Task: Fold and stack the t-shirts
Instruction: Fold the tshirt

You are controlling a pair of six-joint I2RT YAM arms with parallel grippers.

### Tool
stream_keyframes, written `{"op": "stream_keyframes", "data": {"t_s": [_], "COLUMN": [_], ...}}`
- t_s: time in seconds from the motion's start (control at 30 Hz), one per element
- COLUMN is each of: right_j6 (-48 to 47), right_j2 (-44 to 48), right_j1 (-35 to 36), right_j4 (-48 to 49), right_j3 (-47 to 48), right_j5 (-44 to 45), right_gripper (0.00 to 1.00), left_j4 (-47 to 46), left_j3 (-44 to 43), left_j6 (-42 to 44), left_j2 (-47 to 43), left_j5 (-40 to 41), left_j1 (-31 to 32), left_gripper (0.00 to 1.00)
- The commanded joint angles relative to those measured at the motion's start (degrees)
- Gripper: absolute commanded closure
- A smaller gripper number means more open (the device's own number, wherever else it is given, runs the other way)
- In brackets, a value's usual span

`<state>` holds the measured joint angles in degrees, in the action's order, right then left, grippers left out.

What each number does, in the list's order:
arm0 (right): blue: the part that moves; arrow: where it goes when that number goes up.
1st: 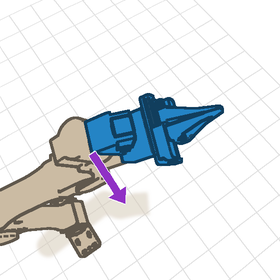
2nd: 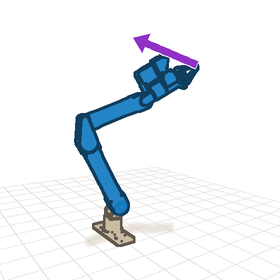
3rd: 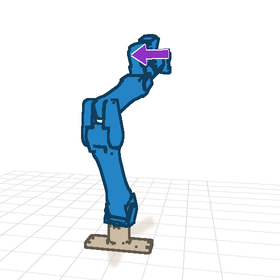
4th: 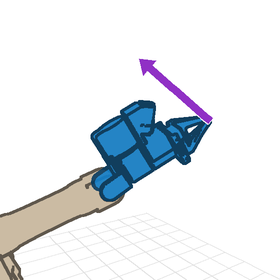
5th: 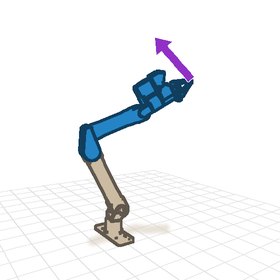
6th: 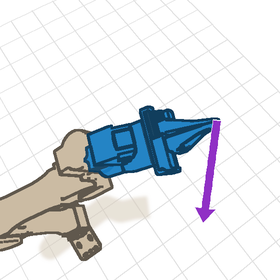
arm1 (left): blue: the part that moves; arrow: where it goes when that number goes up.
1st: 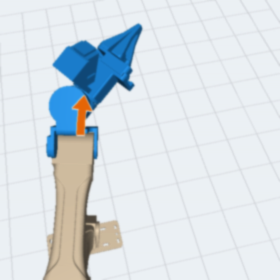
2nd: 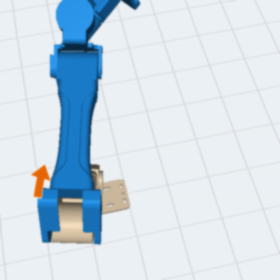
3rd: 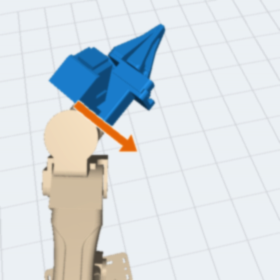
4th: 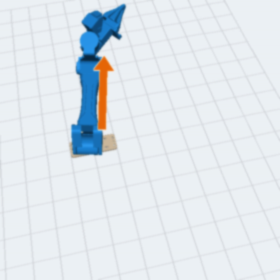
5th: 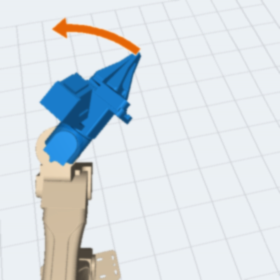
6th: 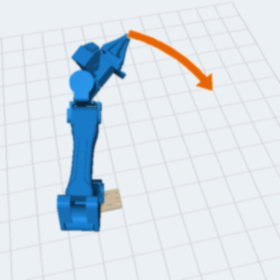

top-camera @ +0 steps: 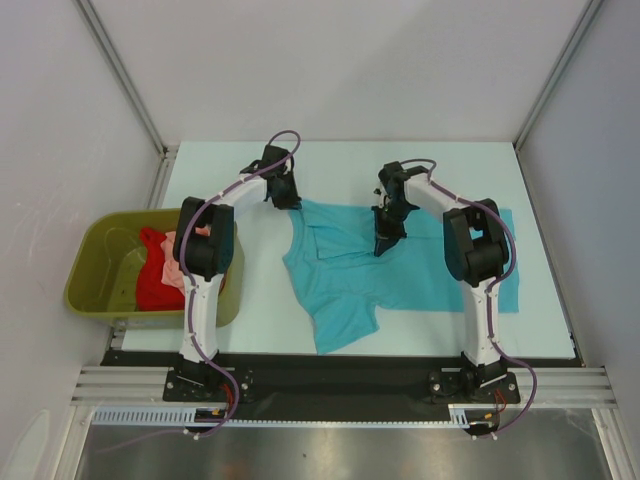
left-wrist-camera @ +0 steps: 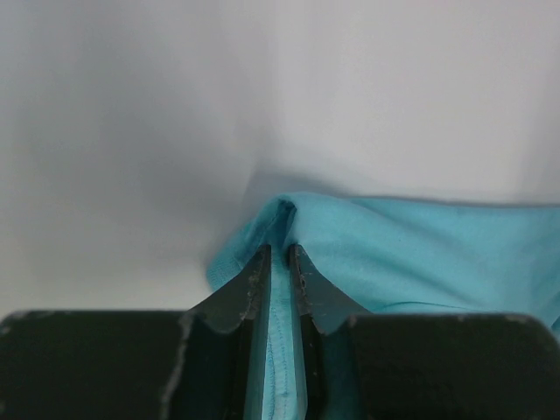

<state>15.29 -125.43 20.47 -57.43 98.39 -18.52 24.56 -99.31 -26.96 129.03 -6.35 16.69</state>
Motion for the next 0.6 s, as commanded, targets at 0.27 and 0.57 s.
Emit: {"op": "stream_keyframes", "data": {"t_s": [0.27,0.57], "right_j6": [-7.2,-8.7], "right_j2": [2.5,5.4], "right_j1": [-0.9,-0.9], "right_j4": [-0.9,-2.4], "right_j3": [3.4,3.9], "right_j5": [9.4,16.8], "right_gripper": [1.0,0.88], "left_j4": [1.5,4.2], "left_j3": [-0.7,0.1], "left_j6": [0.1,0.8], "left_j2": [-3.7,-8.4], "left_j5": [1.3,1.6], "left_j1": [-0.5,-0.5], "left_gripper": [0.81,0.66]}}
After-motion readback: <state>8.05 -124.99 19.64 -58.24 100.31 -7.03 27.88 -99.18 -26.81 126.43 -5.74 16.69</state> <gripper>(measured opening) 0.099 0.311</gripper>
